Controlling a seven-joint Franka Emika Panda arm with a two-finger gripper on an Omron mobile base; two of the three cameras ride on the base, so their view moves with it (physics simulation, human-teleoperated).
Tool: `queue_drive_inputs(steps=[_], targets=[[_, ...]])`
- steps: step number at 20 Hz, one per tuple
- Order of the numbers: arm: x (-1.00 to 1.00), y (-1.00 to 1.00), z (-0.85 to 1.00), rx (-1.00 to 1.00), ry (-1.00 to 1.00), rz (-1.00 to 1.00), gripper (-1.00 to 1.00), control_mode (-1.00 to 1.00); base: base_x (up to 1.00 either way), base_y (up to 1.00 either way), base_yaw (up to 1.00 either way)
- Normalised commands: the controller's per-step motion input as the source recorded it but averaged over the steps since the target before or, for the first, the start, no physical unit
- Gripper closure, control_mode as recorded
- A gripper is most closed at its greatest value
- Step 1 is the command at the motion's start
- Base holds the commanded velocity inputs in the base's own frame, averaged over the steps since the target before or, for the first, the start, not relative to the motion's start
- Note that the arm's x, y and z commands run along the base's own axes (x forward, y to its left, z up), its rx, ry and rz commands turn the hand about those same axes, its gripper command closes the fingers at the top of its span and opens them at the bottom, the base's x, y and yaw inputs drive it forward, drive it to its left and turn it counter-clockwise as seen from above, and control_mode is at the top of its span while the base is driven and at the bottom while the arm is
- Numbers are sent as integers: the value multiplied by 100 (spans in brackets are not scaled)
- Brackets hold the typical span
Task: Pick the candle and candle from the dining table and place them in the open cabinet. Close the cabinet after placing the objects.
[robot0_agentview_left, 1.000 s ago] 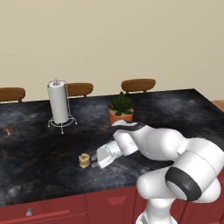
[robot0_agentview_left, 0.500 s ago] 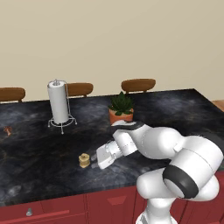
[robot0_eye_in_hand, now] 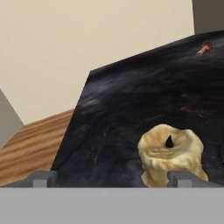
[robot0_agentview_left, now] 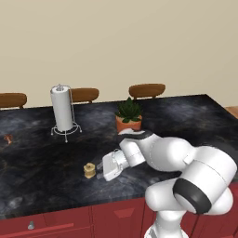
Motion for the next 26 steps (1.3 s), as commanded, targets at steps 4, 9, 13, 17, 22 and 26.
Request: queue_drive_inputs(steps=[4,9,13,17,22,26], targets=[[2,0,0,0,-6,-8,-100,-100,0,0,0],[1,0,0,0,-3,-7,-100,-100,0,0,0],[0,0,0,0,0,0,-100,-100,0,0,0],[14,0,0,0,0,0,-100,-100,0,0,0],[23,0,0,0,0,0,-100,-100,0,0,0],[22,0,-1,0,0,0,-100,-100,0,0,0]])
